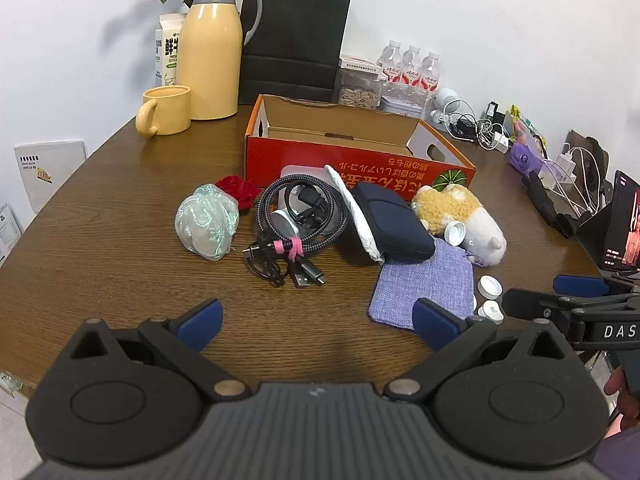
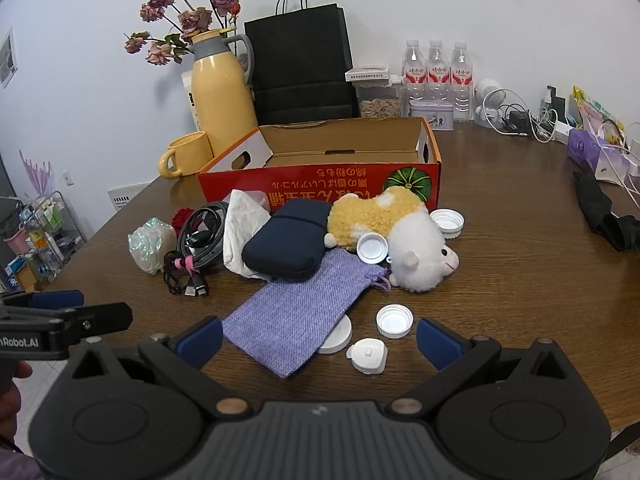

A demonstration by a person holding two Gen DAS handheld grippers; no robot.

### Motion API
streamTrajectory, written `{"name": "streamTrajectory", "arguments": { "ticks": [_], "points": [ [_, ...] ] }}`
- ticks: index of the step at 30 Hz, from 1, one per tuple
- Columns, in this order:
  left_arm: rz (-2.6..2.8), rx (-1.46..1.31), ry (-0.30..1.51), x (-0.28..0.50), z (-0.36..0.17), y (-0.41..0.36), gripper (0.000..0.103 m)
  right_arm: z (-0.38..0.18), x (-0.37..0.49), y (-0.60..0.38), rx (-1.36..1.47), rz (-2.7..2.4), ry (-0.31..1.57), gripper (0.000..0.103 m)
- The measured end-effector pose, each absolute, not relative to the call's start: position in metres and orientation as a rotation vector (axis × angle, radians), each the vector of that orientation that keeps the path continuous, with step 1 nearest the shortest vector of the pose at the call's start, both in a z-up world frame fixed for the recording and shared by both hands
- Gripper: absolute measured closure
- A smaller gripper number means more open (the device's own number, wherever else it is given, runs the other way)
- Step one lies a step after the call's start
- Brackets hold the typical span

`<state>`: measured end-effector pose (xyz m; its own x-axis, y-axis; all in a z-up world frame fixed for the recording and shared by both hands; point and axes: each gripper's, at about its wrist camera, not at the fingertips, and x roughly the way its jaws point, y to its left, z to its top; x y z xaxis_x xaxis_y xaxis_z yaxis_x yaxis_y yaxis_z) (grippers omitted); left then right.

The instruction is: Organize objects

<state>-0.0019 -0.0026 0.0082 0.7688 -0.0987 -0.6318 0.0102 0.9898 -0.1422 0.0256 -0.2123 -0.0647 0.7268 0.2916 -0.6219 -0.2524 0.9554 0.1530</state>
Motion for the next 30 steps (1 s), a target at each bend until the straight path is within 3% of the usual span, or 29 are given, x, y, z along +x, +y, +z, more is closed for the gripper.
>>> {"name": "streamTrajectory", "arguments": {
  "ticks": [30],
  "points": [
    [-0.056, -0.137, 0.687, -0.0042, 0.0039, -0.0037, 0.0, -0.0658, 0.0241, -0.2133, 0.064, 0.297, 0.694, 0.0]
  ]
}}
